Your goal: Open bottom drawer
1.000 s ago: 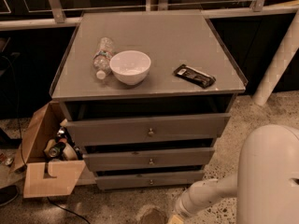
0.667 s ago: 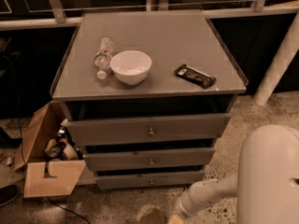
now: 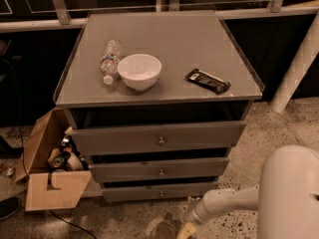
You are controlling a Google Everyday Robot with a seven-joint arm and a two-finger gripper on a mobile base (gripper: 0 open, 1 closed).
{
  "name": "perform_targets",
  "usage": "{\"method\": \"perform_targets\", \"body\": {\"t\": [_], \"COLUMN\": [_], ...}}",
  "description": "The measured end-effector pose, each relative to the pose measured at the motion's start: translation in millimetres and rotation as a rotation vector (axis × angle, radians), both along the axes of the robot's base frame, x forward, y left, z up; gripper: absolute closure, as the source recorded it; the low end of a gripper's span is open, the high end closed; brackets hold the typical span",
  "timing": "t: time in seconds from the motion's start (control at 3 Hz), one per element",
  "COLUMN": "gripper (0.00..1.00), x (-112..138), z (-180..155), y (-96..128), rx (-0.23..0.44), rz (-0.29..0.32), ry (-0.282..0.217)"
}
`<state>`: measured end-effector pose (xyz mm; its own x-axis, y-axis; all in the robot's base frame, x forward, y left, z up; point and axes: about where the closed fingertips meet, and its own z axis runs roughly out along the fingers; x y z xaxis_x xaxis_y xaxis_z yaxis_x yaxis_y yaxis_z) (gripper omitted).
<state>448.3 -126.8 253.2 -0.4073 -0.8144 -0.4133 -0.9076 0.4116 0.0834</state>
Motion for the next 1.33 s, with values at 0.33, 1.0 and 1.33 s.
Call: {"method": "perform_targets", "body": {"t": [0.33,1.0,1.33], "gripper": [0.00,0.00,0.00], "x": [22.4,76.5,76.5], "z": [-5.7,-27.2,-27.2], "y": [0.8,19.1,19.1], "rx": [0.014,0.026,0.026], "rz": [0.028,0.087,0.086], "ry": [-0.047,-0.101,-0.101]}}
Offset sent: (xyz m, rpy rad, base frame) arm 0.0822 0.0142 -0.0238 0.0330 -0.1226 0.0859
